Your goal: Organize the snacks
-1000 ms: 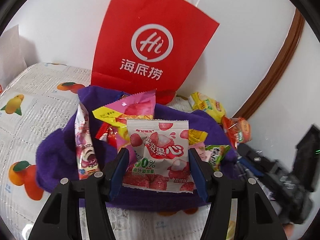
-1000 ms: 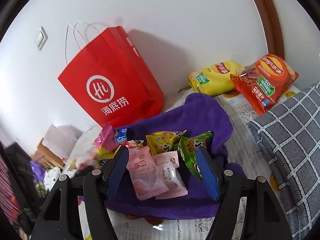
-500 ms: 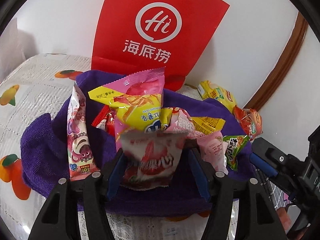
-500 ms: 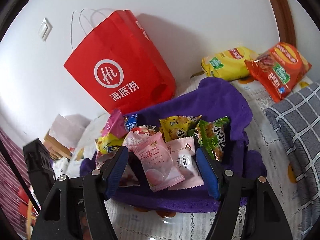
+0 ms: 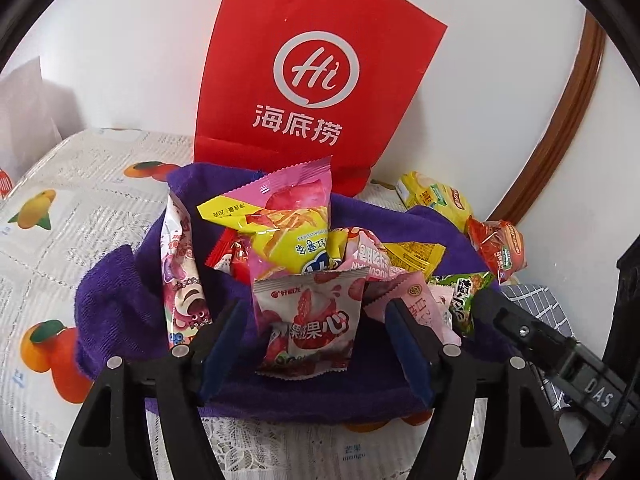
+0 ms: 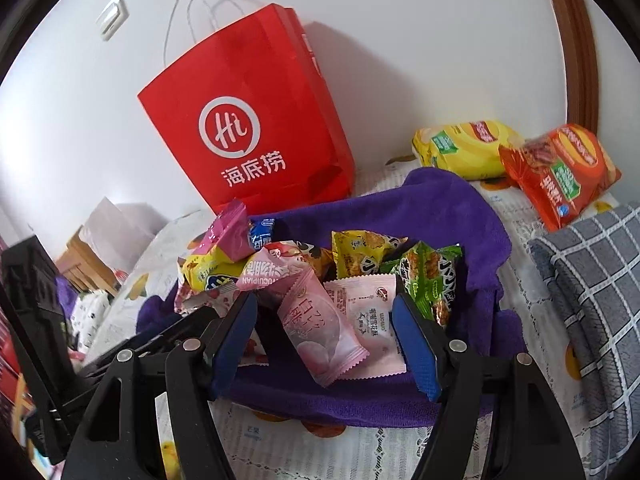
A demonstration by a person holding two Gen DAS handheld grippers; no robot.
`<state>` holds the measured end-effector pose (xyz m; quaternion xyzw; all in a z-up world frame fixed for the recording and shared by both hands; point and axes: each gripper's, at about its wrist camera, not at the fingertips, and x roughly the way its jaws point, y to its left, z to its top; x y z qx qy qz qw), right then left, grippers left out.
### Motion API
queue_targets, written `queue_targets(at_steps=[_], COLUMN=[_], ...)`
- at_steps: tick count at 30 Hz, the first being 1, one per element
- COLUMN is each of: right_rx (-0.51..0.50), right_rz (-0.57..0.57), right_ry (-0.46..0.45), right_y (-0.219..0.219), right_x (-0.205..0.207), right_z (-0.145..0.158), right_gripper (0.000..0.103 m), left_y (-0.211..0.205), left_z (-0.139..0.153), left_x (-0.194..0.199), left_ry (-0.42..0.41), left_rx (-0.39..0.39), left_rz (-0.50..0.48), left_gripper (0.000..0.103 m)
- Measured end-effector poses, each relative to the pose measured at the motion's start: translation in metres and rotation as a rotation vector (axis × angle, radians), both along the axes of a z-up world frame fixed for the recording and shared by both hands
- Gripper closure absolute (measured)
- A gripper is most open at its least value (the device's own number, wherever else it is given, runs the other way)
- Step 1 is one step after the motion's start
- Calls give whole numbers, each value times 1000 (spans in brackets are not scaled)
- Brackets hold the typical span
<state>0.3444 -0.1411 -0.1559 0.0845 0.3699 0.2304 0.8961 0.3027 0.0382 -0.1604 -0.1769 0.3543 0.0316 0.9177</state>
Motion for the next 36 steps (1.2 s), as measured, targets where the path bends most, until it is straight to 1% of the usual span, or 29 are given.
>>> queue_targets(at_steps=[2,6,9,12,14,16,18,19,21,22,24,25,27,28,29,30,33,34,36], right_rx=[-7,46,51,59,106,133,136,120,66,29,-39,-65,-84,-95,-104,-107,-109,-128,-188], right_rz=[9,5,-4,-22,-36,-61,-89,-103,-128,-140,-139,-141,-159,-174,-187,-193,-200,-216,-249], right_ry=[-7,5,-21,-37,-14,26,72,92,100,98,73,69,58,58,55,52,70,73,60], right_y=[2,-1,-7,-19,-32,-43,-55,-59,-65,-66,-66,-65,-67,-68,-69,-70,-74,-73,-71], right_x=[-3,-10,-26,-47,-66,-81,-99,-110,-131,-140,-164,-175,-195,-204,-212,-220,-241,-246,-260], right_z=[-1,-7,-7,-7,-8,-8,-6,-1,9,14,29,36,46,51,56,62,75,77,82], right_gripper=[29,29,29,28,27,25,25,25,24,24,24,24,24,24,24,24,24,24,21], left_y=[-1,1,5,8,11,14,16,16,13,12,9,6,-1,-6,-9,-14,-26,-29,-34], left_z=[1,2,2,-1,-4,-7,-7,-5,0,3,11,18,32,42,48,57,77,84,96], left_x=[-3,-13,-22,-39,-54,-67,-82,-92,-114,-125,-146,-157,-175,-186,-193,-203,-228,-236,-249], left_ry=[-4,-15,-24,-29,-22,-9,-4,-8,-3,13,28,38,35,26,16,-1,-24,-29,-45], left_rx=[8,15,3,27,29,10,-4,2,19,6,-47,-51,-30,-5,13,35,76,87,99], left_rz=[-2,9,25,47,58,57,47,39,43,36,4,-4,-20,-19,-20,-28,-52,-53,-62], left_gripper=[32,31,31,30,29,28,28,28,28,28,28,28,28,27,25,20,17,15,13])
